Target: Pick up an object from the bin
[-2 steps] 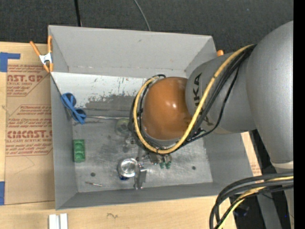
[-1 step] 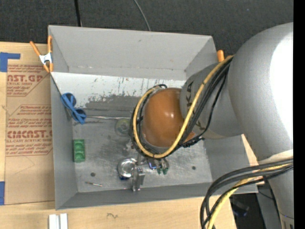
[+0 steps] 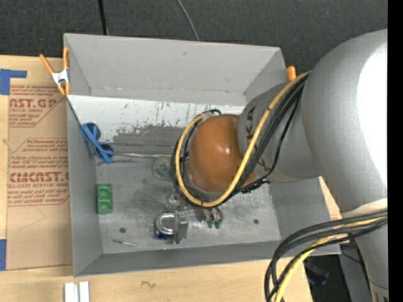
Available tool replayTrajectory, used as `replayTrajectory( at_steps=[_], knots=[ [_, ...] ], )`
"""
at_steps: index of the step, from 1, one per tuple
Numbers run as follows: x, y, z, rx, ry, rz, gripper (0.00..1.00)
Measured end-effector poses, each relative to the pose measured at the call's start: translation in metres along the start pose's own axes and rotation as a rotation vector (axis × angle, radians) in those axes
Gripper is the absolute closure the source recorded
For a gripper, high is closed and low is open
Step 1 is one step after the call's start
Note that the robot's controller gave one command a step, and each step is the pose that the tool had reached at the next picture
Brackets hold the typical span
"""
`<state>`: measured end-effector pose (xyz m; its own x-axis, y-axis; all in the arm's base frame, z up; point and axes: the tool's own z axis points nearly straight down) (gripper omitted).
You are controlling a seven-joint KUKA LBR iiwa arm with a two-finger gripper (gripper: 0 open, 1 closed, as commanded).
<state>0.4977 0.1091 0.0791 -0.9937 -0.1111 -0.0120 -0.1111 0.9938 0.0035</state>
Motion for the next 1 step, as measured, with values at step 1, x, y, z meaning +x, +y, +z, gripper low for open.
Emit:
replayTrajectory(
  at_steps=[1],
  knots=[
    [-0.0095,-0.0111,-0.1464,0.003,0.002,-0.071,1.00]
  ],
)
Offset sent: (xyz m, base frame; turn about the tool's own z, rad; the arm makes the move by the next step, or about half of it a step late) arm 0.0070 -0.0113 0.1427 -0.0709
